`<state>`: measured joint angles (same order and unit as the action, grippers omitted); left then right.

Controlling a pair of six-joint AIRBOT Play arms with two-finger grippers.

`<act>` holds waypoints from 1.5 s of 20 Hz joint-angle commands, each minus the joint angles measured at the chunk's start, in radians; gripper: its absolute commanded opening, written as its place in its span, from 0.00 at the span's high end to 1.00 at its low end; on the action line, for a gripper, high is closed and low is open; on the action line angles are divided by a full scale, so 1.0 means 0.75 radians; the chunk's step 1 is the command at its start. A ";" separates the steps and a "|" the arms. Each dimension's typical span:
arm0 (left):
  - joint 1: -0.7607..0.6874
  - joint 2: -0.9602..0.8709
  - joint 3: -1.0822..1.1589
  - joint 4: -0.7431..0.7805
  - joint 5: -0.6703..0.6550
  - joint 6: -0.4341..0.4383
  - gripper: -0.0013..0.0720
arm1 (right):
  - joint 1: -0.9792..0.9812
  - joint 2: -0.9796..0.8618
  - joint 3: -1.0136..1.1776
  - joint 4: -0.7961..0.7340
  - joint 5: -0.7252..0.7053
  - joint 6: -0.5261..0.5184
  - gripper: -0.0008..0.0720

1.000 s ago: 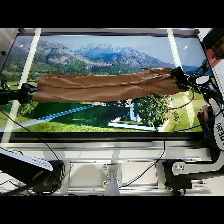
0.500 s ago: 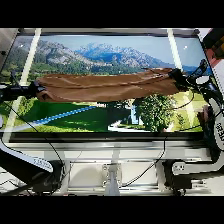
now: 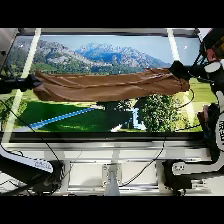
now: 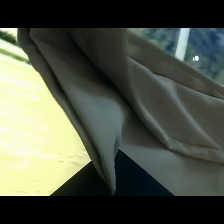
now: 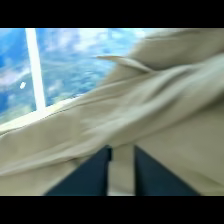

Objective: Fold the clothes and pants, and hang the long-sleeved shirts on hangers.

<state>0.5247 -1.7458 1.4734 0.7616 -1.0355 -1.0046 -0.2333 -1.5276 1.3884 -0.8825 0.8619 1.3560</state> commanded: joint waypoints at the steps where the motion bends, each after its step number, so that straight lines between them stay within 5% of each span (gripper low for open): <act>1: -0.026 0.156 0.087 -0.018 -0.132 -0.008 0.96 | 0.102 0.001 0.152 0.062 0.111 -0.022 0.94; 8: -0.174 0.418 0.143 -0.020 -0.186 -0.134 0.95 | 0.554 -0.081 0.197 0.049 -0.305 -0.008 0.95; 13: -0.226 0.576 0.143 -0.117 -0.187 -0.203 0.95 | 0.804 -0.354 0.383 0.052 -0.272 0.121 0.95; 18: -0.226 0.640 0.142 -0.205 -0.178 -0.203 0.96 | 0.993 -0.516 0.590 0.058 -0.010 0.117 0.95; 30: -0.380 0.605 0.142 -0.215 -0.192 -0.203 0.96 | 1.152 -0.644 0.590 0.092 -0.338 0.240 0.95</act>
<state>0.2691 -1.2770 1.5799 0.5987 -1.1801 -1.1564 0.6113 -1.9785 1.8286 -0.8509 0.6384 1.5021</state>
